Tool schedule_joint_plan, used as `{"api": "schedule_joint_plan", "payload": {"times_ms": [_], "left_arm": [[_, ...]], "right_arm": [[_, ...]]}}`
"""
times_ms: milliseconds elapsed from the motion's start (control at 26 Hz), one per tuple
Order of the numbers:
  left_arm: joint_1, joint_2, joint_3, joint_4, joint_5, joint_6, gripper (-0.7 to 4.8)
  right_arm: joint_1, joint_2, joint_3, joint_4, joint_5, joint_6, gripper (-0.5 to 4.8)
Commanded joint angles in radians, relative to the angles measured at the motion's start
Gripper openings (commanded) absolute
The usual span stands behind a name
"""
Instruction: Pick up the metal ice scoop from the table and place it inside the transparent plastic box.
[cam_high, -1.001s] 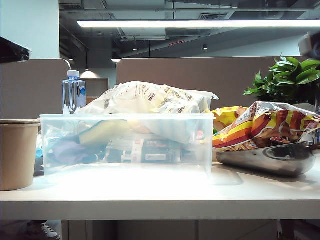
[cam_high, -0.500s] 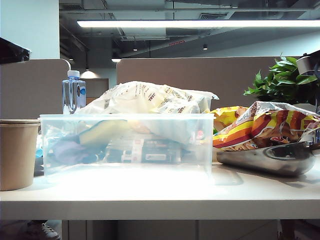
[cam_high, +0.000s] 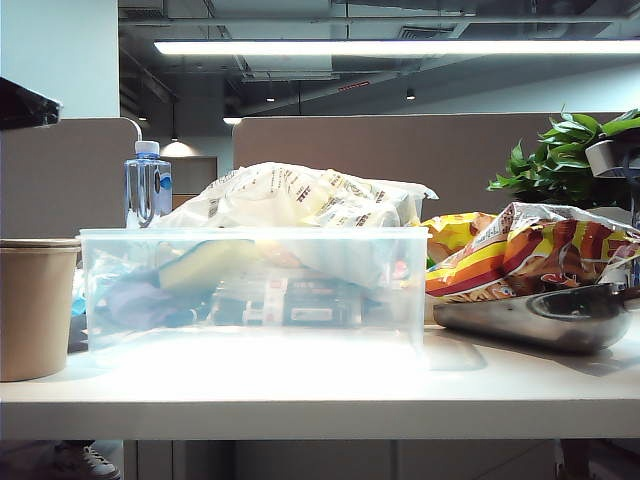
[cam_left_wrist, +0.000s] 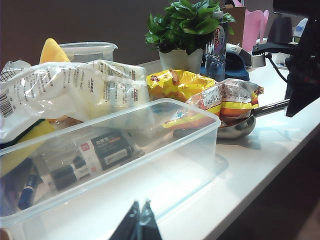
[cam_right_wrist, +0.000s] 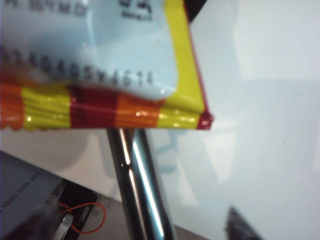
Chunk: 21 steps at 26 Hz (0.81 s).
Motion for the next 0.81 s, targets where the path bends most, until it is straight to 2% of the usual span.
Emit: {"api": "schedule_joint_plan", "payload": {"times_ms": [38, 115, 192, 308, 423, 693, 770, 808], "left_arm": [[0.001, 0.001, 0.001, 0.005, 0.002, 0.004, -0.05], [0.001, 0.001, 0.001, 0.005, 0.002, 0.004, -0.05], [0.001, 0.001, 0.001, 0.005, 0.002, 0.004, -0.05], [0.001, 0.001, 0.001, 0.005, 0.002, 0.004, -0.05], [0.001, 0.001, 0.001, 0.005, 0.002, 0.004, -0.05], [0.001, 0.001, 0.001, 0.003, 0.002, 0.004, -0.05], [0.001, 0.001, 0.001, 0.001, 0.002, 0.004, -0.05], [0.001, 0.001, 0.001, 0.0, 0.003, 0.004, -0.05]], "right_arm": [[0.0, -0.003, 0.003, 0.014, 0.026, -0.005, 1.94], [0.0, -0.003, 0.003, 0.016, 0.036, -0.005, 1.45], [0.0, -0.003, 0.003, 0.019, 0.04, -0.008, 1.17], [0.0, -0.003, 0.003, 0.024, 0.039, -0.012, 0.41], [0.0, -0.003, 0.003, 0.024, 0.039, -0.03, -0.05], [0.0, -0.003, 0.003, 0.022, 0.039, -0.03, -0.02], [0.0, -0.003, 0.003, 0.023, 0.039, -0.03, 0.17], [0.0, -0.003, 0.003, 0.023, 0.039, -0.029, 0.42]]}}
